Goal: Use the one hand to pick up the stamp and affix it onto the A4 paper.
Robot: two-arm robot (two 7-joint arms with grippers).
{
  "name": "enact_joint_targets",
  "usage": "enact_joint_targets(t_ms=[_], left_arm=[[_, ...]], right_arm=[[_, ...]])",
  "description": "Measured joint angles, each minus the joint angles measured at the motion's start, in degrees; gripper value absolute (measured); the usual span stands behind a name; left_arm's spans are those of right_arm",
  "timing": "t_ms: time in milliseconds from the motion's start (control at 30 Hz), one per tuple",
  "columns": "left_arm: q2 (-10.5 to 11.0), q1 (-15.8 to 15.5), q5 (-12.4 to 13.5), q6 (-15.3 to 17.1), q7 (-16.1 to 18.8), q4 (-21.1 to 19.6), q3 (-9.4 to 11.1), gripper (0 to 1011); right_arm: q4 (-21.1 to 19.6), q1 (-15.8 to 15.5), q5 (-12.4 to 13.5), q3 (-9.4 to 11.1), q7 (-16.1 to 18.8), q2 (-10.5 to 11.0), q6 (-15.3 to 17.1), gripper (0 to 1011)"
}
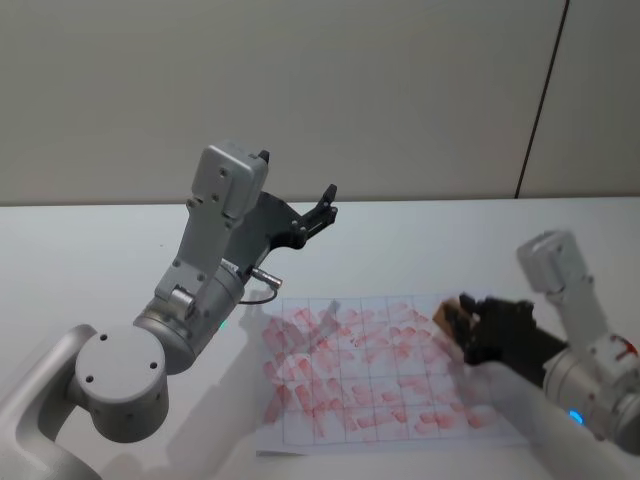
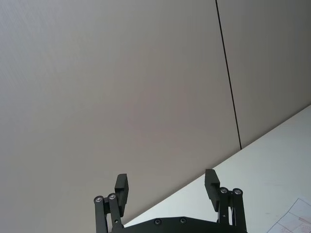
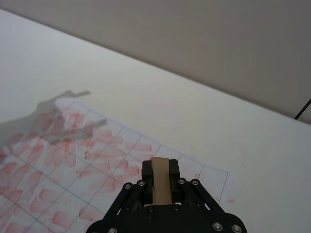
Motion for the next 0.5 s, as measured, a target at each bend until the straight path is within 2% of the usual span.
enact_joint_targets(t_ms=[233, 500], left_arm=[[0.00, 0.00, 0.00, 0.00, 0.00, 0.00, 0.00, 1001], [0.00, 0.00, 0.00, 0.00, 0.00, 0.00, 0.00, 1001]], right_arm=[[-3.72, 0.47, 1.80, 1.17, -1.50, 0.41, -0.31, 190], [-6.04, 0.61, 3.08, 2.57, -4.18, 1.31, 2.02, 190]])
